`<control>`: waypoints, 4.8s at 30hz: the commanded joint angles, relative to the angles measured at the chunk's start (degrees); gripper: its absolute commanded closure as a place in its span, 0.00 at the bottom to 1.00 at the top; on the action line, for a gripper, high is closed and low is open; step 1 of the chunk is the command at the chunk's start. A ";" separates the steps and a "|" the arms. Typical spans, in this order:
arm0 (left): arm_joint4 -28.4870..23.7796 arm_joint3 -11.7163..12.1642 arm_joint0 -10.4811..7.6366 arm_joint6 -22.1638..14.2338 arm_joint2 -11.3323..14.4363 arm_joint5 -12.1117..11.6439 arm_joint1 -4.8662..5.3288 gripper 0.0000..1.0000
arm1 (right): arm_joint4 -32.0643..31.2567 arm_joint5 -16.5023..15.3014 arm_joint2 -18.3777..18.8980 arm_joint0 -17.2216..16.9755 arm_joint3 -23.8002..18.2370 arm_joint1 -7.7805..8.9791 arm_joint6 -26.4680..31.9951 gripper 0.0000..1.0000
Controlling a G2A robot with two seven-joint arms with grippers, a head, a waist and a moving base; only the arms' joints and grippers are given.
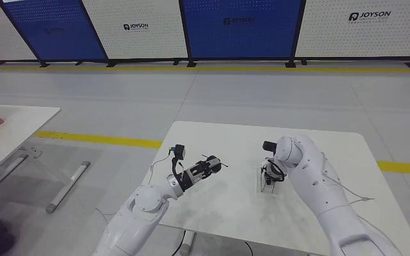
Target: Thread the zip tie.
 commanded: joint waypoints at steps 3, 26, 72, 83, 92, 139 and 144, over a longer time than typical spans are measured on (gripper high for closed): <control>0.00 0.00 0.00 0.00 0.00 0.00 0.00 1.00 | -1.85 0.00 2.73 -3.12 -5.73 1.31 0.35 1.00; 0.00 0.00 0.00 0.00 0.00 0.00 0.00 1.00 | -3.57 -4.48 11.65 -16.76 -29.64 5.72 -0.88 1.00; 0.00 0.00 0.00 0.00 0.00 0.00 0.00 1.00 | 16.61 -25.46 23.67 -25.61 -36.90 9.30 -3.98 1.00; -0.45 -0.27 0.31 -0.33 0.13 -0.89 0.05 1.00 | 29.20 -38.48 26.27 -29.29 -37.36 10.69 -8.50 1.00; 1.28 -0.51 -0.11 0.18 1.71 -0.55 -0.04 1.00 | 34.65 -38.96 26.42 -30.76 -39.99 11.99 -8.10 1.00; 26.05 -0.90 -3.47 34.25 16.39 8.58 -3.57 1.00 | 33.15 -38.00 26.25 -39.26 -50.53 13.87 -32.81 1.00; 26.05 -0.90 -3.47 34.25 16.39 8.58 -3.57 1.00 | 33.15 -38.00 26.25 -39.26 -50.53 13.87 -32.81 1.00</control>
